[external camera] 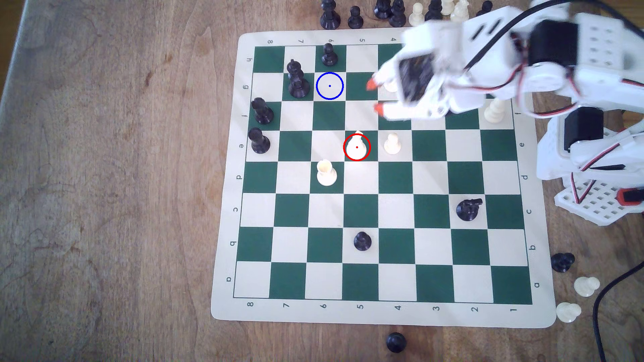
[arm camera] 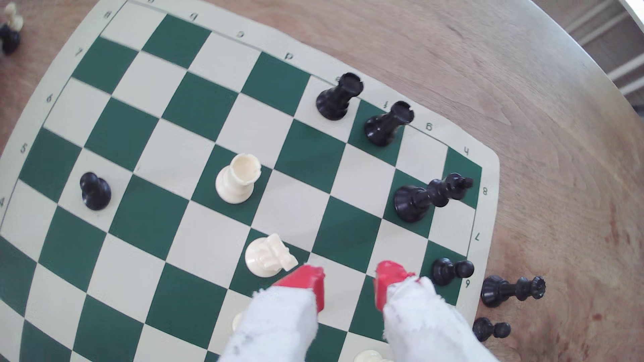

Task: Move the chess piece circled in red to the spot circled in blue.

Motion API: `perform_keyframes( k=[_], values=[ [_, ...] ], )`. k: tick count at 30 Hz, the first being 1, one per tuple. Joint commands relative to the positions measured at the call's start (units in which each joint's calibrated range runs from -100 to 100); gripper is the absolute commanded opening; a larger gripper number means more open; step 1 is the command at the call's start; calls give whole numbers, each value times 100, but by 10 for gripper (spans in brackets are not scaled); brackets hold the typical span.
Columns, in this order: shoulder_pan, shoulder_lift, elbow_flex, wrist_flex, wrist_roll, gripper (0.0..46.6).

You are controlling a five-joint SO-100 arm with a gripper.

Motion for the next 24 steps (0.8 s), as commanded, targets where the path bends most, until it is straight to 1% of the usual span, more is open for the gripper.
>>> perform_keyframes(
  k=[1,4,7,9,16,20,24],
  values=[
    [37,963,-1459,585,254,80],
    [37,1761,-2112,1109,376,82],
    [22,2244,-2420,1396,435,84],
    [-18,2720,-2764,1642,454,84],
    [6,3620,-3562,1928,523,86],
    [-10,4070,-4052,2117,532,113],
    [29,4350,-4224,2199,591,122]
  ],
)
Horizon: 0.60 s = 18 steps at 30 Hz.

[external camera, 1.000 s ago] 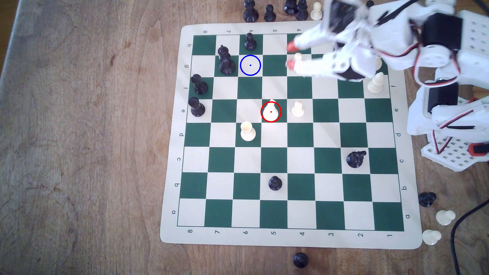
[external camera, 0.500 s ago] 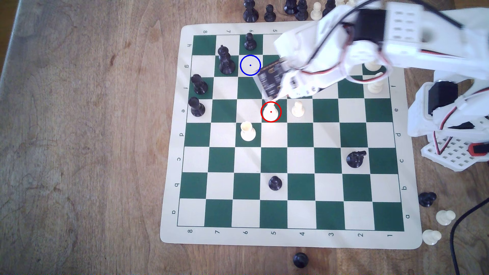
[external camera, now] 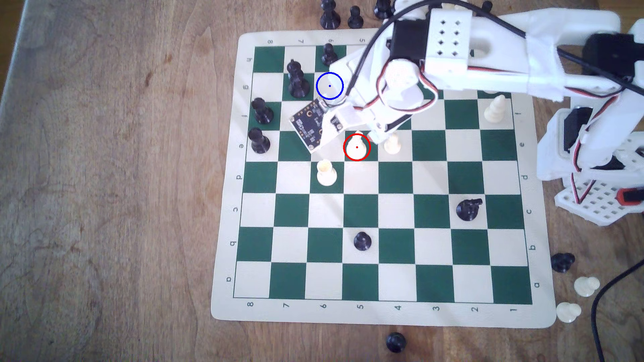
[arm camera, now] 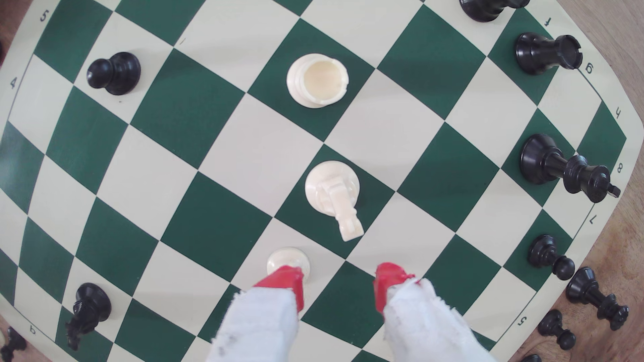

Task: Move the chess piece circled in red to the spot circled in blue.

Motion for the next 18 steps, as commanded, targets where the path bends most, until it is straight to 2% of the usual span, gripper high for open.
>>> perform_keyframes(
  k=[1,9,18],
  values=[
    [60,77,-591,39,73,123],
    [99,518,-682,-207,142,121],
    [-89,968,-1135,-223,83,117]
  ],
)
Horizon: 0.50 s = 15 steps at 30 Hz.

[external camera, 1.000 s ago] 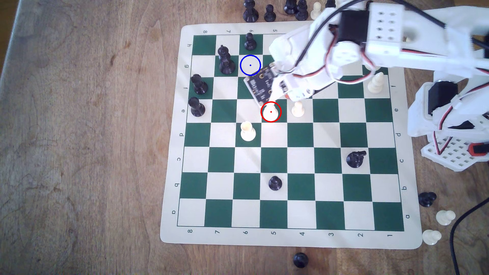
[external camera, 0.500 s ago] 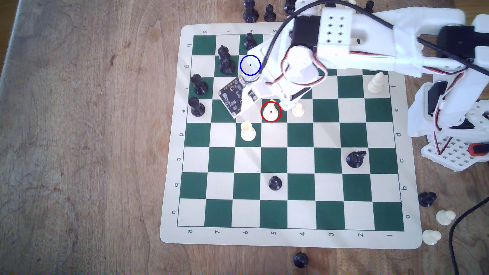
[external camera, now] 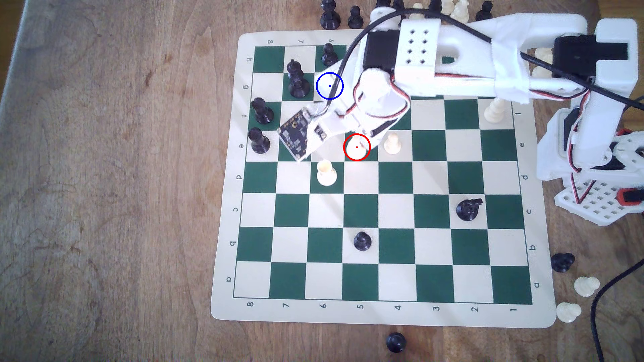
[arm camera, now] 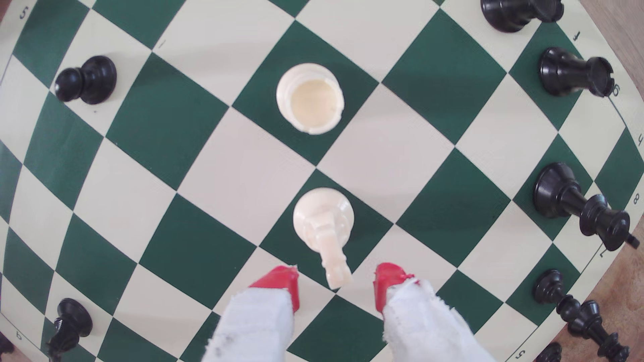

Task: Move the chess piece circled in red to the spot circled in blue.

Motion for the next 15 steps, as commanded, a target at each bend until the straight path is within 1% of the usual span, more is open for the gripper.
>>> perform_keyframes(
  k=[1,10,15],
  values=[
    [-75,56,-647,-8,-34,116],
    [-114,378,-629,-40,-78,113],
    [-82,497,-674,-98,-88,98]
  ],
)
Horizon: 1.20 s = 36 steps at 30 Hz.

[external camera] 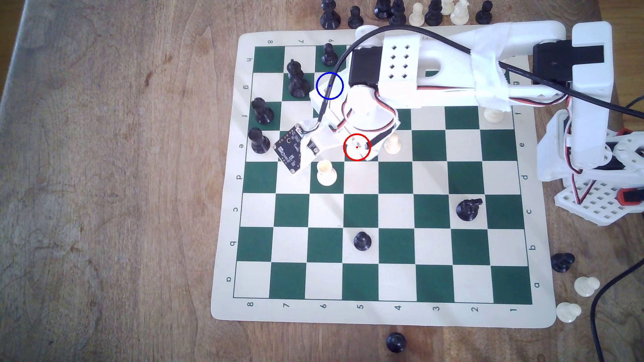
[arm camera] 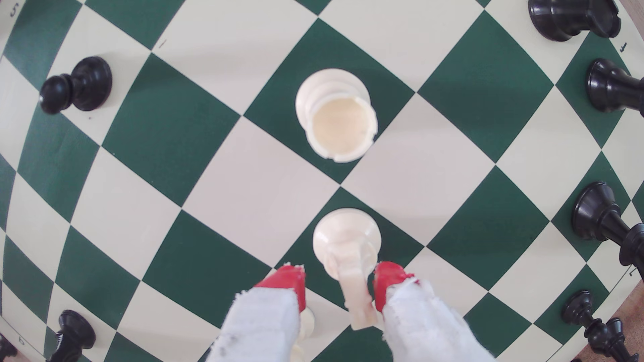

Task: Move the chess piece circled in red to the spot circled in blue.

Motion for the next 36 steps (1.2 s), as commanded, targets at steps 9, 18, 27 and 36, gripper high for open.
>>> perform_keyframes(
  k=[9,18,27,36],
  values=[
    [14,-4,-539,-67,-54,88],
    [-10,30,-548,-26,-49,3],
    [-88,-412,-893,670,-93,3],
    [146,-437,-1826,679,-757,3]
  ],
)
